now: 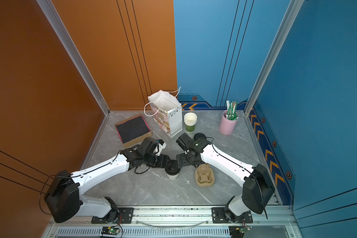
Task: Pack a coffee takeout order
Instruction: Close the lid on the coffee cup, then pick up the coffee cup from the bottom-center of the table.
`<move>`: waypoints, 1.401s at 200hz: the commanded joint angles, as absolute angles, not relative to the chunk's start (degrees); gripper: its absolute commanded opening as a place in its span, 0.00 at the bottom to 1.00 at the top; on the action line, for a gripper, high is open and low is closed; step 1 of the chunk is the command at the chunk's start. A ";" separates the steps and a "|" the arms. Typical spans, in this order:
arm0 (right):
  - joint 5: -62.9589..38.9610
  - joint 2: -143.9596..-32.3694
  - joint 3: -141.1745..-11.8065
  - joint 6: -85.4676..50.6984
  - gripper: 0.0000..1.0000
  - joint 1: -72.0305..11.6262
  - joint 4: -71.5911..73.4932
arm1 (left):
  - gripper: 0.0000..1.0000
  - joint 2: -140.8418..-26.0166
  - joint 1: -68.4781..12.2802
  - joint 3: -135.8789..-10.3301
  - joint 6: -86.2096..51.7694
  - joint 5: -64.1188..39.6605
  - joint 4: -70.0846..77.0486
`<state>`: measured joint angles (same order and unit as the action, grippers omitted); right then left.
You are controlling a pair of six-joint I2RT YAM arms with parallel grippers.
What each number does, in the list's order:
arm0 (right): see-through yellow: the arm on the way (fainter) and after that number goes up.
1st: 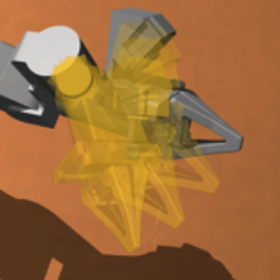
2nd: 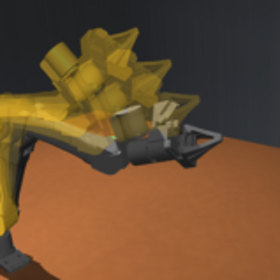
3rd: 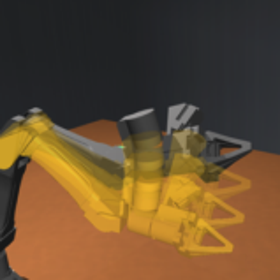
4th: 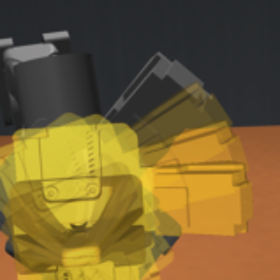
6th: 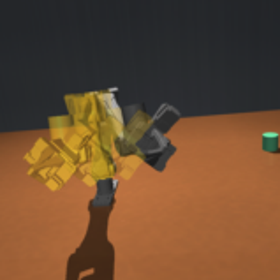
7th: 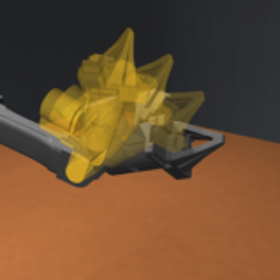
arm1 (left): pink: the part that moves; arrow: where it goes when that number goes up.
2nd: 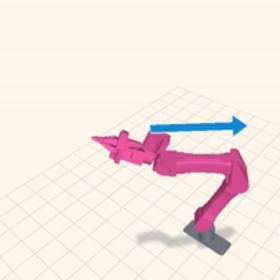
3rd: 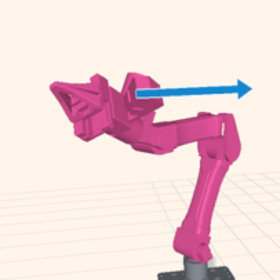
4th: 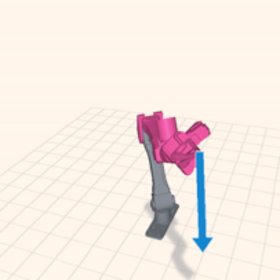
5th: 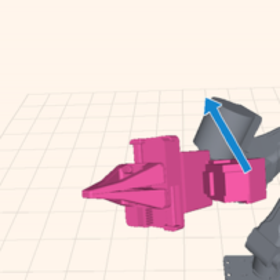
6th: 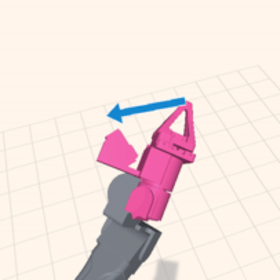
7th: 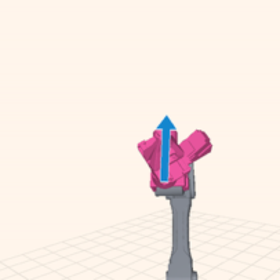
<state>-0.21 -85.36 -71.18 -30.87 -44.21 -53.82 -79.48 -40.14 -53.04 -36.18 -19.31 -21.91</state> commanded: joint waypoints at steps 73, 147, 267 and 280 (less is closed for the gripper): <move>-0.27 -83.32 -76.37 -24.40 1.00 -48.09 -52.61 | 0.70 -74.28 -39.22 -55.31 -34.80 -17.50 -25.96; -0.62 -88.22 -79.86 -15.86 1.00 -54.09 -50.18 | 0.94 -65.66 -25.55 -58.18 -27.35 -15.77 -33.51; 2.42 -98.73 -84.70 -12.36 1.00 -57.59 -54.27 | 0.98 -63.54 -11.08 -55.97 -17.69 -19.89 -36.83; 2.55 -99.41 -84.90 -12.26 1.00 -57.61 -54.65 | 0.98 -63.70 -10.83 -55.94 -17.45 -19.86 -36.84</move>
<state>0.82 -98.15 -83.31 -13.30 -57.30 -51.94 -63.64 -11.42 -57.01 -19.75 -18.24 -35.57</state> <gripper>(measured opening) 0.997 0.982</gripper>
